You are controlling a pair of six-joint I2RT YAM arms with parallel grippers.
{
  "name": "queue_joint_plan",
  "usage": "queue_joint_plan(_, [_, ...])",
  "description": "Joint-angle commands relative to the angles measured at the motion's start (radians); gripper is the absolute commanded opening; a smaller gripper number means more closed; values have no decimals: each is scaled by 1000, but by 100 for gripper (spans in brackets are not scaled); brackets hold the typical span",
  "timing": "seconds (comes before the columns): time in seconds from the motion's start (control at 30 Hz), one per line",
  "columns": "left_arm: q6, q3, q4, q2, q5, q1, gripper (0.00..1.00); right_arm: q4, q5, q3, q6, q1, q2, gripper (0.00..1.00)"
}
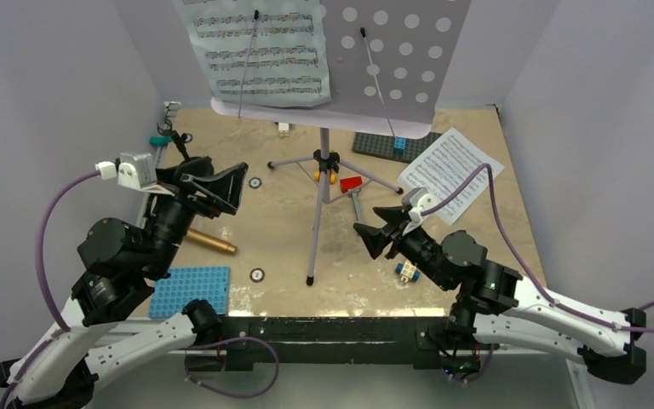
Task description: Pack up the instrument practice props
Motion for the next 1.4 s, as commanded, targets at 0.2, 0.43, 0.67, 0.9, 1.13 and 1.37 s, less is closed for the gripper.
queue_joint_plan(0.2, [333, 186, 175, 101, 130, 1, 94, 401, 84, 240, -337, 187, 155, 66])
queue_joint_plan(0.43, [566, 330, 277, 261, 35, 1, 86, 264, 254, 651, -319, 185, 438, 70])
queue_joint_plan(0.67, [698, 452, 338, 419, 18, 12, 82, 205, 315, 922, -322, 159, 613, 74])
queue_joint_plan(0.9, [714, 545, 300, 524, 29, 95, 82, 111, 324, 1009, -262, 120, 643, 78])
queue_joint_plan(1.13, [695, 585, 253, 576, 77, 165, 73, 80, 310, 979, -222, 72, 614, 78])
queue_joint_plan(1.37, [697, 594, 235, 612, 99, 184, 66, 82, 294, 954, -213, 60, 606, 78])
